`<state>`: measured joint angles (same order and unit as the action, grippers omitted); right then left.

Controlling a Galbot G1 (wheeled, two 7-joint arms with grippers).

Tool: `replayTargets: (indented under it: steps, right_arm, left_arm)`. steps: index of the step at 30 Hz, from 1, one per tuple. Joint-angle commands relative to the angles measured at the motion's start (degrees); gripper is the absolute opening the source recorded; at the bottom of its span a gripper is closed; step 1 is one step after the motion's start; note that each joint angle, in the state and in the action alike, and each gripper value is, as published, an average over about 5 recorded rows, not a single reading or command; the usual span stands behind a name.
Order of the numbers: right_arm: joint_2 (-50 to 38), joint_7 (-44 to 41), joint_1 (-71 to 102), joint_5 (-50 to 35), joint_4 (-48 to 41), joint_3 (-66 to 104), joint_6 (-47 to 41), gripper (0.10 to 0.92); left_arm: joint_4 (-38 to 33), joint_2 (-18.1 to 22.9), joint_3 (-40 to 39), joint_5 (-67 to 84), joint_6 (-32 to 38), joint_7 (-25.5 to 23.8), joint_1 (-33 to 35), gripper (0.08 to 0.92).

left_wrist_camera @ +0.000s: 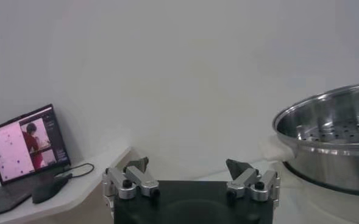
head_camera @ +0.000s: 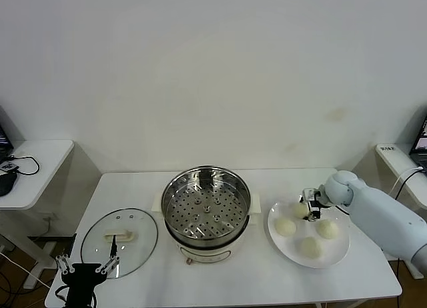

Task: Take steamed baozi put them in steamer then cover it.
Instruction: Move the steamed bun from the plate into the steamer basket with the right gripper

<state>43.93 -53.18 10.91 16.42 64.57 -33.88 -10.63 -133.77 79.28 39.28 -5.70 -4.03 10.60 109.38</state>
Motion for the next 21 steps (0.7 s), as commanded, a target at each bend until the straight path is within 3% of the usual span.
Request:
replayTargets:
  steps: [1,10,21]
  right_arm:
    - [-0.2,-1.1,-1.3,-1.0,0.5,-1.0,-0.4,0.612]
    - [-6.6,-2.9,-9.1,-9.8,8.7,-6.9,-2.8,0.603]
    - [-12.6,-3.1,-30.3,-25.5,19.0,-18.5,-6.1,0.611]
  left_arm:
    - [-0.2,0.0,0.1,0.1,0.0,0.0,0.2,0.823]
    - [-0.2,0.0,-0.1,0.2,0.0,0.0,0.1,0.823]
    - [-0.3,-0.9,-0.3,1.4,0.0,0.0,0.3,0.823]
